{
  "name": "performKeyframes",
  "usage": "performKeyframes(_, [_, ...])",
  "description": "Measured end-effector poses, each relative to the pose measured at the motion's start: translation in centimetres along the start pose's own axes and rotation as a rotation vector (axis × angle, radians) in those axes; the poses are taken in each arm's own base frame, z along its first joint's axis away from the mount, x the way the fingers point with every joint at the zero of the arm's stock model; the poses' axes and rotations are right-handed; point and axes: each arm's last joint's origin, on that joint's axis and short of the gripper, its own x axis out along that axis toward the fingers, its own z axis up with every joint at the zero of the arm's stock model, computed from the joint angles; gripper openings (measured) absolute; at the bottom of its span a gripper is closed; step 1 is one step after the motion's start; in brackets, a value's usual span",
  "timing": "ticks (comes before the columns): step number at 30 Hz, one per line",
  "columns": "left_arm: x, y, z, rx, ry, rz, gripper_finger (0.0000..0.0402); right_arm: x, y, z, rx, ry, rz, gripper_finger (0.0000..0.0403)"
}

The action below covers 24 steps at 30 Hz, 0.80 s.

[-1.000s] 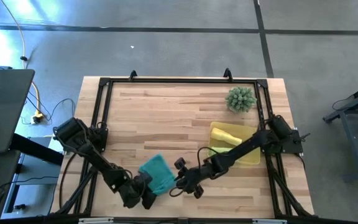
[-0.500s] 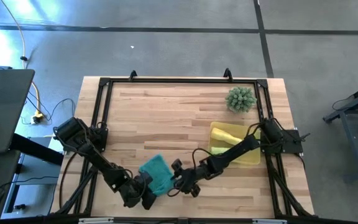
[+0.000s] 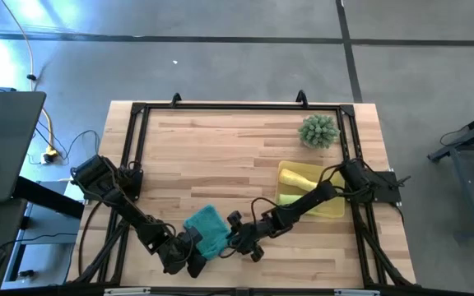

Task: Roll microfiber towels into tight, uniform cylinder then place into a basket
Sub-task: Roll the blue microfiber towel

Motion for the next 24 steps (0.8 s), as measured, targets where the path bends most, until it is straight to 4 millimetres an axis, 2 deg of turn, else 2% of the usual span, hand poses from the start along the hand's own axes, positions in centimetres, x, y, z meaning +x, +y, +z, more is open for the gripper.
performKeyframes(3, [-0.3,-0.2,0.0,0.020,0.023,-0.012,0.0018,0.1,-0.3,-0.3,0.070,0.014,0.019,0.0139])
performKeyframes(8, [-1.2,-0.6,0.3,0.083,0.023,-0.024,0.0038,0.1,-0.5,-0.7,0.156,0.042,0.042,0.0028])
performKeyframes(9, [-1.3,-0.7,0.3,0.105,0.022,-0.028,0.0042,0.1,-0.5,-0.7,0.171,0.045,0.043,0.0016])
performKeyframes(13, [-2.2,-1.1,0.6,0.219,0.037,-0.029,0.0059,0.1,-1.0,-1.1,0.322,0.046,0.123,0.0017])
performKeyframes(19, [-3.8,-0.6,0.7,0.358,0.133,0.045,0.0075,0.0,-2.7,-2.2,0.638,0.054,0.395,0.0006])
performKeyframes(24, [-4.8,-1.3,0.2,0.451,0.165,-0.013,0.0078,-0.1,-4.5,-3.2,0.889,0.087,0.521,0.0003])
